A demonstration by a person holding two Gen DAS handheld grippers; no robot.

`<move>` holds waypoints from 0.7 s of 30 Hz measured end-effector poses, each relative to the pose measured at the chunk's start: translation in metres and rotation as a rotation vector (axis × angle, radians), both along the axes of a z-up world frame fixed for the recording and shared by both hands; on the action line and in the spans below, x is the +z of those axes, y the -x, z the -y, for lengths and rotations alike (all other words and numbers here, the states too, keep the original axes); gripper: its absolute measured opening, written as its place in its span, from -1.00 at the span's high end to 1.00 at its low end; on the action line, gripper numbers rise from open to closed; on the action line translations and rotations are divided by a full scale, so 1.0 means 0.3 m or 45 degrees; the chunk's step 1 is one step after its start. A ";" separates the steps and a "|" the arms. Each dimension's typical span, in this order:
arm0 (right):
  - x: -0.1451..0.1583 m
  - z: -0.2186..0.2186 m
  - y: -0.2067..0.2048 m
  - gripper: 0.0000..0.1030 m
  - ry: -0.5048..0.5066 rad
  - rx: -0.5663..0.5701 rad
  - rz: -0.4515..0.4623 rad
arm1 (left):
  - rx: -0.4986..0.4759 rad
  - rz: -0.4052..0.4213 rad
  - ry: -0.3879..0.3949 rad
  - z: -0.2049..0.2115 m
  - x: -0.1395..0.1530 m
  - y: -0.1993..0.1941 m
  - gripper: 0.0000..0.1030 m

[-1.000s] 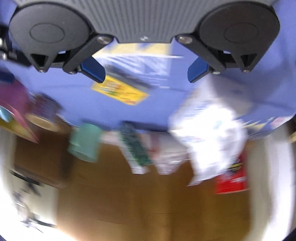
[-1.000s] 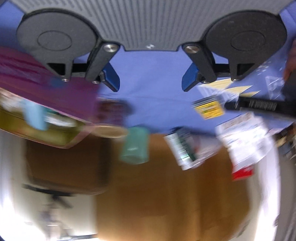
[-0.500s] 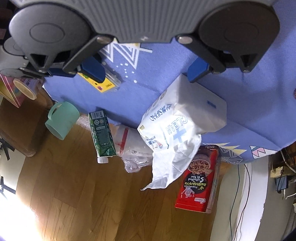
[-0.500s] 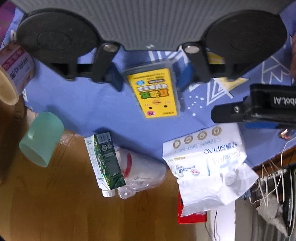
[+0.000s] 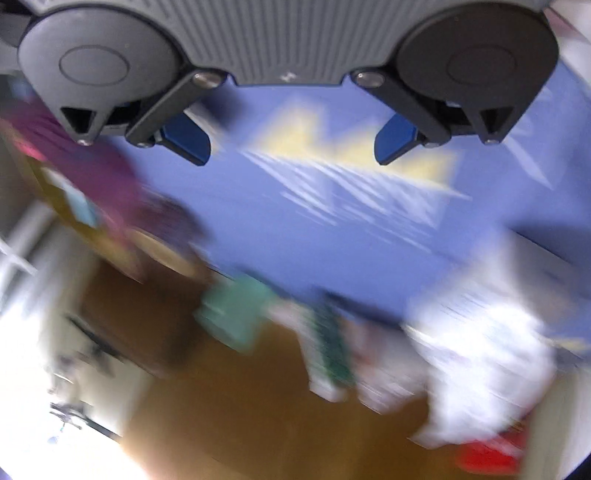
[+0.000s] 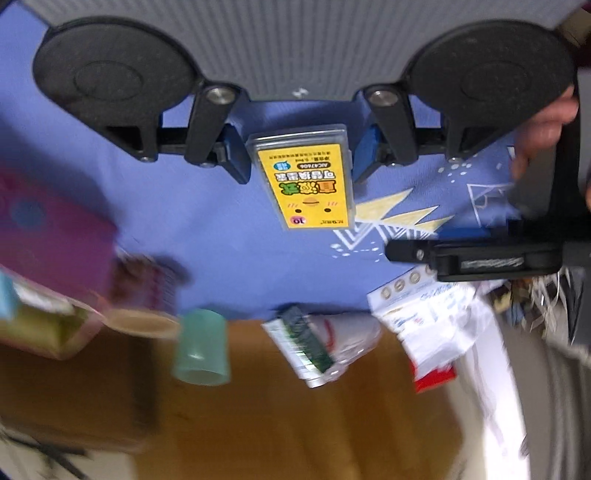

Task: Organize soft objects
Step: 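Grasp the yellow card pack with the right gripper while the left gripper grasps it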

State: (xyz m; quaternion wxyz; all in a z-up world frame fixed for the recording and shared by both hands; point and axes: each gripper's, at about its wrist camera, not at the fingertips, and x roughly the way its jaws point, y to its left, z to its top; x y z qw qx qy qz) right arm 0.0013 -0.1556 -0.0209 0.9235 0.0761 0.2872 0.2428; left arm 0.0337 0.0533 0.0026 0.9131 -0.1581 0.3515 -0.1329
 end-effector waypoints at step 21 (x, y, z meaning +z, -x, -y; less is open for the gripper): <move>0.060 0.297 0.161 0.50 -0.135 -0.344 0.262 | -0.498 0.086 -0.059 0.611 0.240 -0.050 0.27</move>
